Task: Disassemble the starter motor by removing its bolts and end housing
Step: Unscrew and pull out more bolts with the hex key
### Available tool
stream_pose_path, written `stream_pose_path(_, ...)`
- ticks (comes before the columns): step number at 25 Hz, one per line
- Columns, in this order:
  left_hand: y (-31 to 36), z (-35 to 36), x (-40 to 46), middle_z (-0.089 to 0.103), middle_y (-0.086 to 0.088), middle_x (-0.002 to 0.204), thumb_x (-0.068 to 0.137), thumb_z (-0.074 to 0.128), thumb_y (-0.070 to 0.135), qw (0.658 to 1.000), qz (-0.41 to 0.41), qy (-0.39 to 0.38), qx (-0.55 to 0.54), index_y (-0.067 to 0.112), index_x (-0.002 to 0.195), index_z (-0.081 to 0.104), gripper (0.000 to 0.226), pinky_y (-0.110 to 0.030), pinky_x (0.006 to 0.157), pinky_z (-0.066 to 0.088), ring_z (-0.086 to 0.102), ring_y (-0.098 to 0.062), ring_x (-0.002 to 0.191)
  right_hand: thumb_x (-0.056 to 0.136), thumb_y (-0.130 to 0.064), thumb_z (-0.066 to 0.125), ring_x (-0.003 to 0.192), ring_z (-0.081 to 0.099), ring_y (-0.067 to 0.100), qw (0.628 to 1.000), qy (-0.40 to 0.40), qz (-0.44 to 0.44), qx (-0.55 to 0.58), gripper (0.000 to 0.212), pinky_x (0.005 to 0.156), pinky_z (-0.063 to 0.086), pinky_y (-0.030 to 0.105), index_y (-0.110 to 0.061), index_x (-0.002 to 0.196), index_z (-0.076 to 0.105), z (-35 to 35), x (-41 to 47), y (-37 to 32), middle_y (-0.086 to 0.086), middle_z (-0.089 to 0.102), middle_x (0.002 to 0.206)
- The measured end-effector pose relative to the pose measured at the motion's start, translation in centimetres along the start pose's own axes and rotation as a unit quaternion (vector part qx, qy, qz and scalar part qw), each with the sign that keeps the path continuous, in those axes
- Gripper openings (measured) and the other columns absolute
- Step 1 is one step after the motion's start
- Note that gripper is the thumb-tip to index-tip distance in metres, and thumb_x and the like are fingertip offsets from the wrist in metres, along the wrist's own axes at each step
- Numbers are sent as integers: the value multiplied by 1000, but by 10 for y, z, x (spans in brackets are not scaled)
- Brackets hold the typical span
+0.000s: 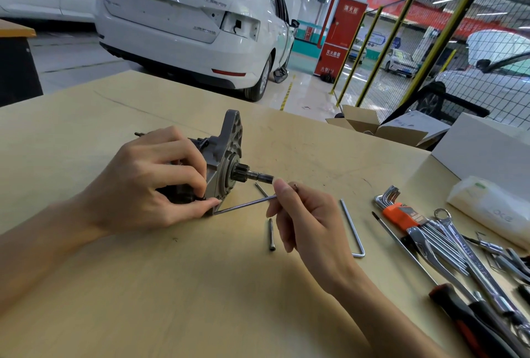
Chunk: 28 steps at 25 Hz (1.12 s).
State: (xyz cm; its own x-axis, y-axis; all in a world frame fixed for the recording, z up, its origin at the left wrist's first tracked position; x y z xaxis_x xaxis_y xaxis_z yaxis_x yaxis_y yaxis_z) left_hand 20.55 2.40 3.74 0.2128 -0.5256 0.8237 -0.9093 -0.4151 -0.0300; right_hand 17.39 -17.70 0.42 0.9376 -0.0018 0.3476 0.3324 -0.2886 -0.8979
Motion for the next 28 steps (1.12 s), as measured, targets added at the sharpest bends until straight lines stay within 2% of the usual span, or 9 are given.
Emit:
stream_pose_path(7,11,3,-2,65,-1,74,87,78,23,995,79,14,61,8,63,69,29,-33,62,48,58,-22,68,99,-37,49,40,45,14,1000,12,7,-18,46,48,40,25,-7,67,63,-2,1,1,5,53,46)
stream_pose_path(15,12,6,-2,67,-2,76,86,79,25,996,80,15,49,7,67,72,27,-31,65,49,58,-22,67,98,-42,49,41,45,14,1000,13,9,-23,47,48,40,27,-10,68,64,-2,1,1,6,54,48)
stream_pose_path(20,17,7,0,68,-4,79,89,77,24,998,63,22,18,5,72,75,25,-35,63,50,60,-23,67,95,-47,49,43,49,12,999,18,3,-32,38,48,41,21,-21,81,73,-2,2,-1,5,62,59)
stream_pose_path(23,23,8,1,65,-4,76,92,74,25,997,74,12,22,6,78,77,24,-37,61,50,58,-24,66,91,-51,48,44,51,12,998,45,1,-33,36,47,40,20,-26,86,74,-5,2,-3,3,65,67)
stream_pose_path(28,37,18,-3,58,3,66,96,68,26,994,104,-14,34,8,86,78,22,-30,63,44,49,-19,67,92,-50,44,44,51,11,991,122,6,-58,40,47,41,24,-22,81,70,-16,2,-4,-4,61,63)
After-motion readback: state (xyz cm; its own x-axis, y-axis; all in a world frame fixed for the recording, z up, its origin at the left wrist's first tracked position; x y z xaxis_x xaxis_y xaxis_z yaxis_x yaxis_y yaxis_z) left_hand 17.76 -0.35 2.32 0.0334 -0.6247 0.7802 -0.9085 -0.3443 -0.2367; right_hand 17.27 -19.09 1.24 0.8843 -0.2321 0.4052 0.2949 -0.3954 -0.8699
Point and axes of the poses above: each hand's wrist, its own x-axis towards the middle knuckle, its own z-axis out of the palm, y = z × x, the point moved 6 cm from there along x, towards the middle knuckle
